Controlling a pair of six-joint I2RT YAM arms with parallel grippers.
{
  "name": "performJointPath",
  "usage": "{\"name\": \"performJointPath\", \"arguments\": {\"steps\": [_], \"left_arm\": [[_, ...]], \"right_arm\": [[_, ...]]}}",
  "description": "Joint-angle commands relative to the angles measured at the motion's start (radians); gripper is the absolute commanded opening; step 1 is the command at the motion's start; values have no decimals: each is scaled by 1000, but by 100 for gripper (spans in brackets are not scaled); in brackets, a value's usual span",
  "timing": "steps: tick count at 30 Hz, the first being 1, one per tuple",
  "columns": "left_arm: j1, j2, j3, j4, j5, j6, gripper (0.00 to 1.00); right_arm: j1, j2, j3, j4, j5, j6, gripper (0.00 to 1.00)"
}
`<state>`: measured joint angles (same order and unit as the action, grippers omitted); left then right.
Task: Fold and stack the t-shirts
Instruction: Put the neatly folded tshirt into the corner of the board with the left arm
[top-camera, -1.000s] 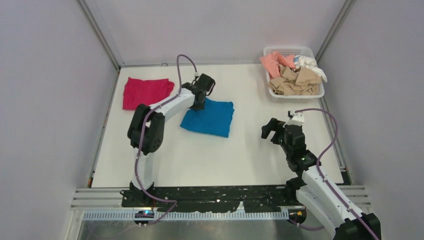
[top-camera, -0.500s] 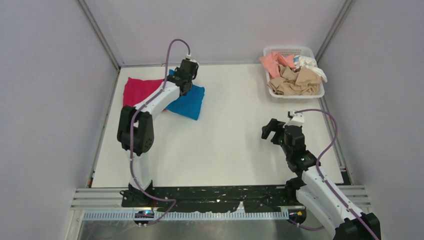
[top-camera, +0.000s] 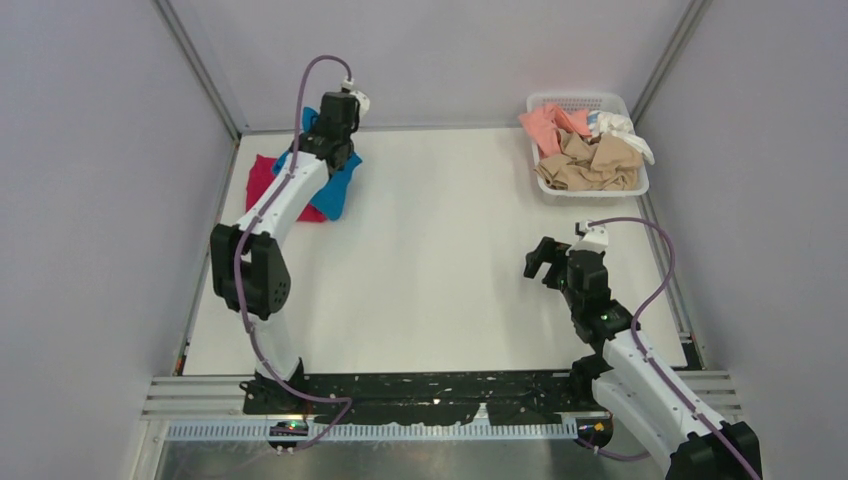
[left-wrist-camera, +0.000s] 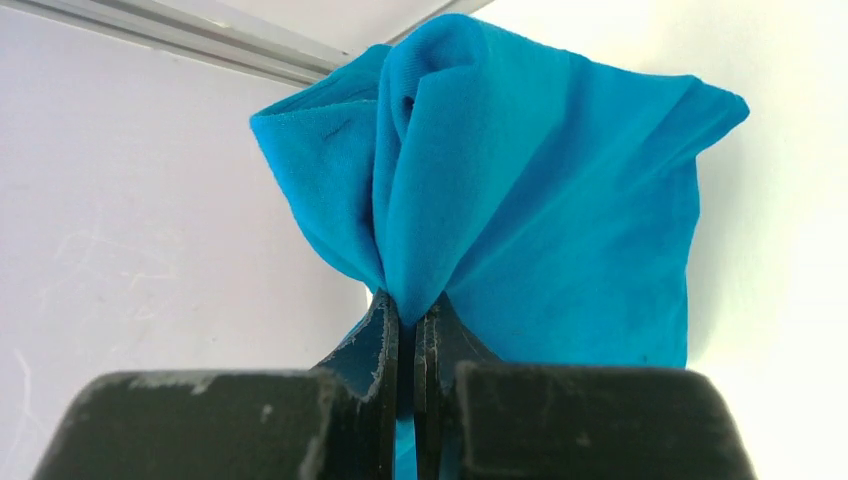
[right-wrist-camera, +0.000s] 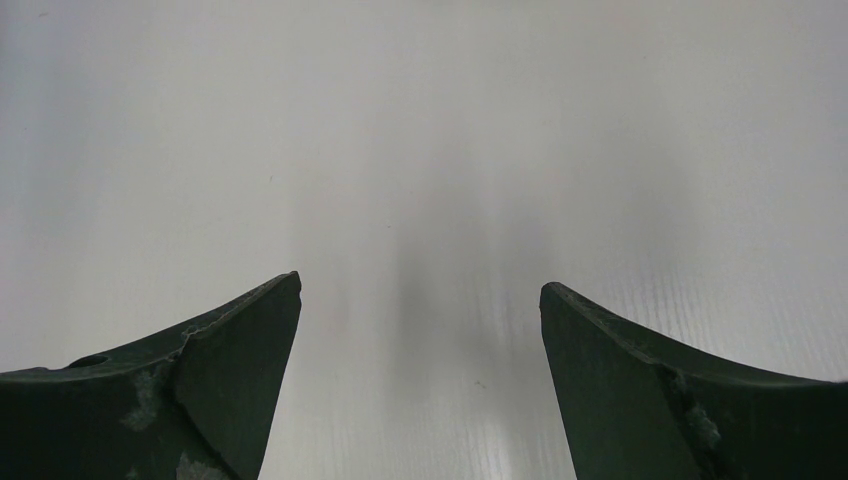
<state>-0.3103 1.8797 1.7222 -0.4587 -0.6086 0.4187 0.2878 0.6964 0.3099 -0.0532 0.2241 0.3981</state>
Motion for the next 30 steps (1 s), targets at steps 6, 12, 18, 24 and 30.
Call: {"name": "performJointPath", "arguments": {"steps": [6,12,18,24,30], "left_arm": [[23,-123,84,32,23,86,0],[53,-128,93,-4,90,32,0],[80,-73,97,-36,134,-27,0],[136,3,174,-105,165,-81,0],[187,84,238,-154,147,-141,0]], "right_arm": [[0,20,2,48,32,-3,95],[1,21,0,47,37,-2,95],[1,23,2,47,44,-2,95],[-1,29,5,47,65,-5,95],[1,37,12,47,76,-8,95]]}}
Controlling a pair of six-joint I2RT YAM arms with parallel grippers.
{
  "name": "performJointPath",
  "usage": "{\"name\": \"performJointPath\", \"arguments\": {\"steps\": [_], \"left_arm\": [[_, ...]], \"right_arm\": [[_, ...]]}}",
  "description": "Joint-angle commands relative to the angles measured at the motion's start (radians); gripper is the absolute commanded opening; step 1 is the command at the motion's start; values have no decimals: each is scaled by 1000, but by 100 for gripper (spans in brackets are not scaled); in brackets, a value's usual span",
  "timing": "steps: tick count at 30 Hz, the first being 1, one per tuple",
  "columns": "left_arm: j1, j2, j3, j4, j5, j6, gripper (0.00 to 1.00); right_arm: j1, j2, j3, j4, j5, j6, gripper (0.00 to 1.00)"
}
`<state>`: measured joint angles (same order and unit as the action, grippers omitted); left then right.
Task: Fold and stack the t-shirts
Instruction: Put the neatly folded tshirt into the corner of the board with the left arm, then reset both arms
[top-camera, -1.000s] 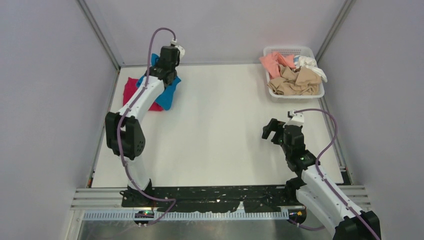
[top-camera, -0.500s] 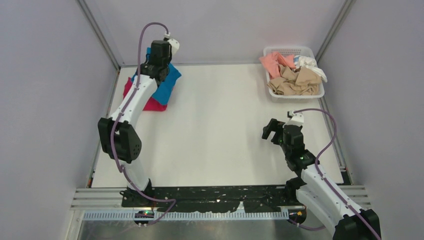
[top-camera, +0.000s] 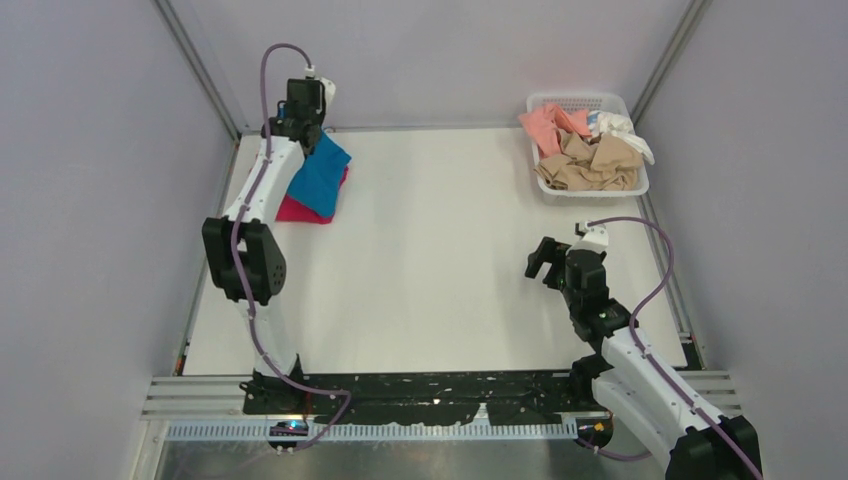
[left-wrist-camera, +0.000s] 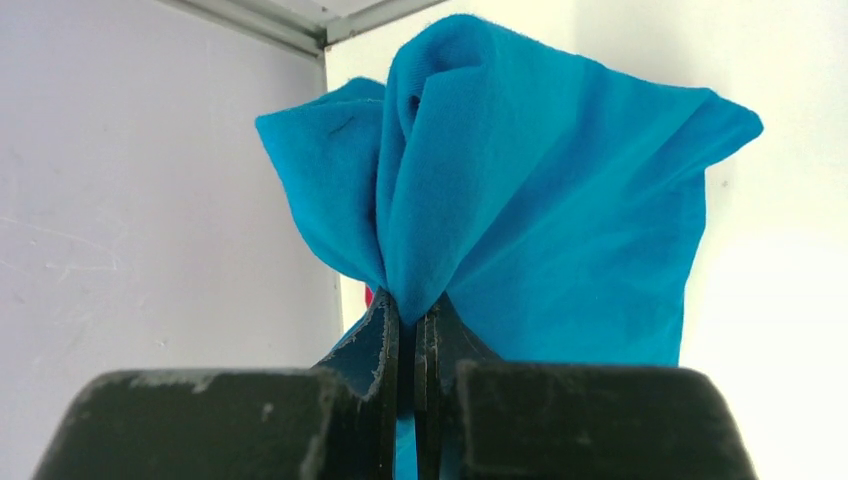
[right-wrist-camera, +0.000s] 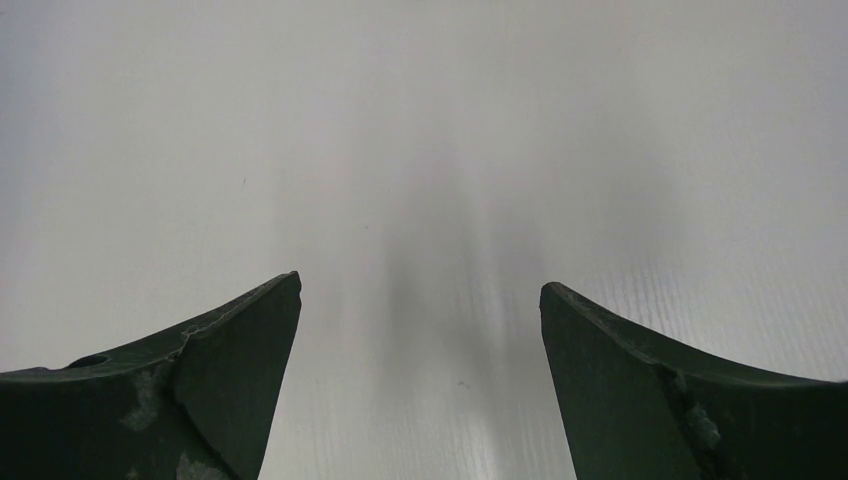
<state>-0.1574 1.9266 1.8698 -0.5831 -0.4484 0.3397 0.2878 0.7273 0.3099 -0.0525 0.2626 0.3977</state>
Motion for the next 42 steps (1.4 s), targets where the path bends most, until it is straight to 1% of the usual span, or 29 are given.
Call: {"name": "performJointPath", "arguments": {"steps": [1,11,12,13,14,16,17,19,20,21,26,34,38,40,42], "left_arm": [[41,52,108,-45,-12,-75,0],[79,108,132,-46,-60,-117,0],[80,112,137,-48,-67,-121,6],[81,115,148,-56,-74,-122,29],[80,117,155,-65,-78,-126,43],[81,111,163,-78,-78,-140,52],[81,101,162,-79,-76,-147,61],[81,69,152,-78,-76,-170,86],[81,52,144,-72,-72,-180,95],[80,33,135,-70,-56,-191,99],[81,-79,56,-21,37,-258,100],[80,-303,-172,95,139,-419,100],[78,-428,-308,129,247,-512,99],[77,-489,-361,139,282,-600,100],[73,-559,-446,168,348,-681,99]], "right_arm": [[1,8,14,46,38,-8,95],[1,6,18,42,46,-8,95],[1,3,18,42,42,-8,95],[0,0,18,42,40,-8,95],[0,-5,18,42,39,-8,95],[0,-16,15,42,40,-7,95],[1,-20,14,42,44,-6,95],[0,-33,9,40,51,-6,95],[1,-41,7,39,54,-5,95],[1,-44,6,39,58,-4,95],[0,-49,4,37,69,4,95],[1,-56,6,24,68,32,95],[0,-66,4,22,62,52,95],[1,-72,-2,20,64,81,95],[0,-75,-6,18,80,115,95]]}}
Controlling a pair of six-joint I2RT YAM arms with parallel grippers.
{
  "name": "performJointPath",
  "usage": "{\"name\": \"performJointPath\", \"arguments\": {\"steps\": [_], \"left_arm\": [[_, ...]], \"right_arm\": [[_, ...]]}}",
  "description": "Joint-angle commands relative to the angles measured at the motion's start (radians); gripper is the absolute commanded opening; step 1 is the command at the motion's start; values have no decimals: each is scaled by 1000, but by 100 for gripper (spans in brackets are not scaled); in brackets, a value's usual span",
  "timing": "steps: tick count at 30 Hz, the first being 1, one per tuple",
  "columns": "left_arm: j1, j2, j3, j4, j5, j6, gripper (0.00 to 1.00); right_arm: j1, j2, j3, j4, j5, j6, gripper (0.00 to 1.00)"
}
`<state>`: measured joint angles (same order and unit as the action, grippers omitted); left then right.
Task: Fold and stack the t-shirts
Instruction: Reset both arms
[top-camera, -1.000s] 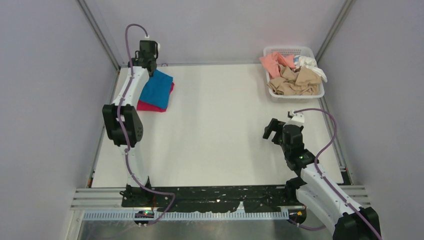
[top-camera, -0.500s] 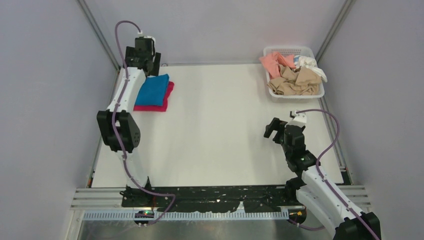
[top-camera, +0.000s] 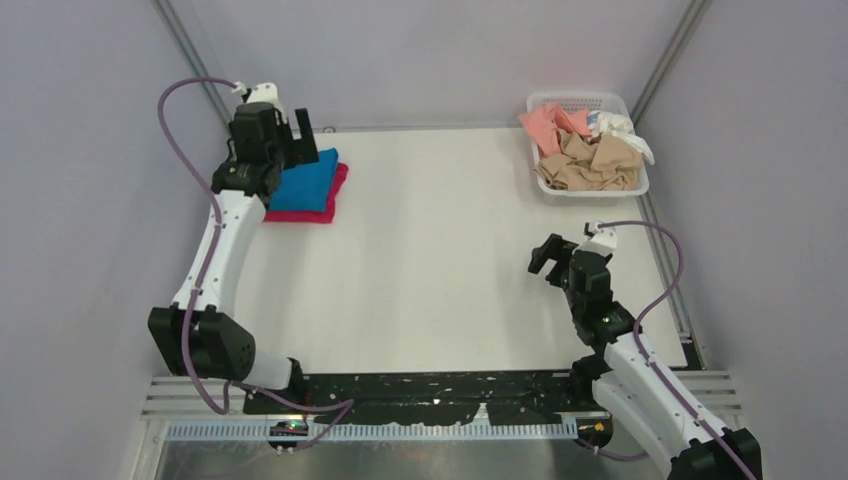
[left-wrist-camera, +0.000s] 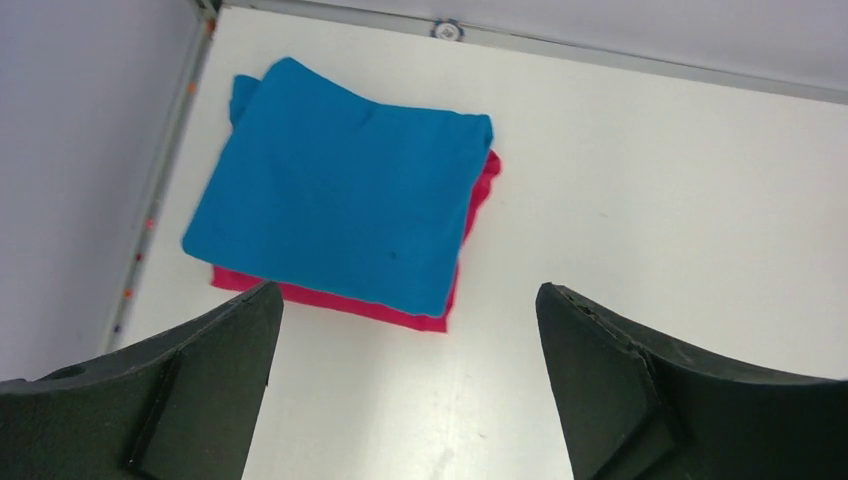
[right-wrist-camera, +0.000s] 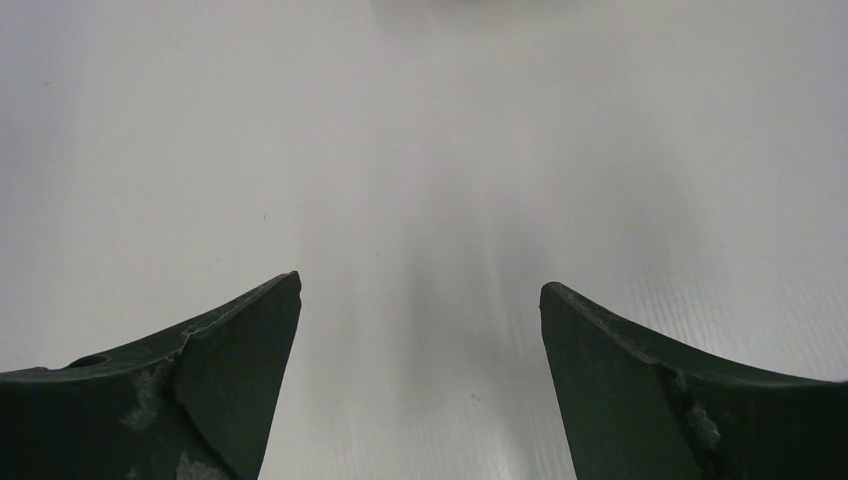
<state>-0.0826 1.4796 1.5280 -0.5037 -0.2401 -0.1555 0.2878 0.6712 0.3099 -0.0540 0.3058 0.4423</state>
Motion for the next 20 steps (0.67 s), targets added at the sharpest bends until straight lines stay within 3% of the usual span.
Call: {"name": "performJointPath", "arguments": {"steps": [1,3,8,13,16,20], "left_arm": [[-12,-154,-165,114,167,-215,99],[-67,-243,-300,166,155,-239,100],[-270,-462,-620,238,-55,-245,100],[-299,-675,-939,415,90,-352,99],[-299,-742,-1013,419,54,-355,100],[-299,-782,-997,327,-6,-339,100]], "right_arm": [[0,-24,-6,15,36,74,95],[0,-37,-4,12,21,54,95],[0,-86,-17,19,-2,31,95],[0,-117,-50,47,2,35,95],[0,-134,-57,48,7,27,95],[0,-172,-68,49,14,20,95]]}}
